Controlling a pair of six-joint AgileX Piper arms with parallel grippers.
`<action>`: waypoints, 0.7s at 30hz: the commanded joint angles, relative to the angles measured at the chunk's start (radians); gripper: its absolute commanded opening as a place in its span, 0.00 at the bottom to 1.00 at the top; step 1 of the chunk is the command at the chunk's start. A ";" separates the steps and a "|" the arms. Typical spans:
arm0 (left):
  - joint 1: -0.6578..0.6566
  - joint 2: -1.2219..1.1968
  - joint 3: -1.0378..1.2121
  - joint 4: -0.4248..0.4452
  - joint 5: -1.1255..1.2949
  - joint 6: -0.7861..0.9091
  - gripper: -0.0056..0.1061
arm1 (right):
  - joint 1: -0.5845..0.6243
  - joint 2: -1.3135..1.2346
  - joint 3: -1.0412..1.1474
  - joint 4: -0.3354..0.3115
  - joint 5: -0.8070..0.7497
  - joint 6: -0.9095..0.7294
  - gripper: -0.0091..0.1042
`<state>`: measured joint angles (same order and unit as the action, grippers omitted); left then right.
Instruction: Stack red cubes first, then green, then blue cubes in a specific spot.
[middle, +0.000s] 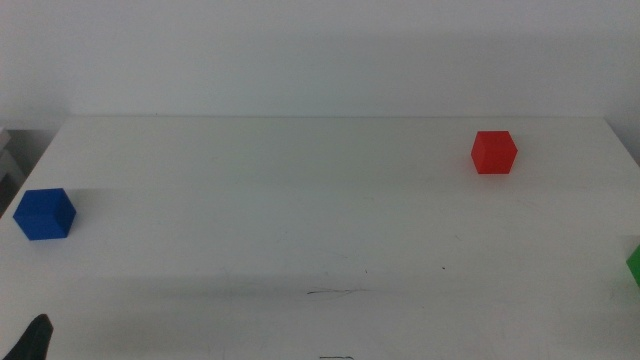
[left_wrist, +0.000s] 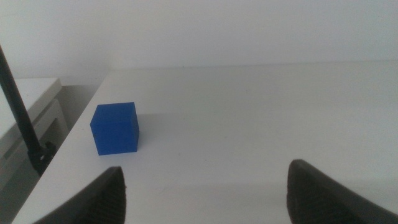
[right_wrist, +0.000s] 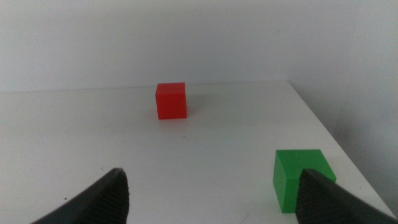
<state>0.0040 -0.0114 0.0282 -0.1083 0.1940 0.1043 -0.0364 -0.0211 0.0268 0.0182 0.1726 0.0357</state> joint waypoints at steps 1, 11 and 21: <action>-0.008 -0.025 -0.001 -0.007 -0.087 -0.006 0.82 | -0.005 0.011 -0.057 -0.006 -0.045 -0.004 0.88; -0.008 -0.025 -0.001 -0.007 -0.087 -0.006 0.82 | -0.005 0.250 -0.411 -0.008 0.265 -0.004 0.88; -0.008 -0.025 -0.001 -0.007 -0.087 -0.006 0.82 | -0.005 0.608 -0.837 -0.012 0.539 -0.004 0.88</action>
<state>0.0040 -0.0114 0.0282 -0.1083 0.1940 0.1043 -0.0364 0.5296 -0.7334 0.0172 0.7305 0.0360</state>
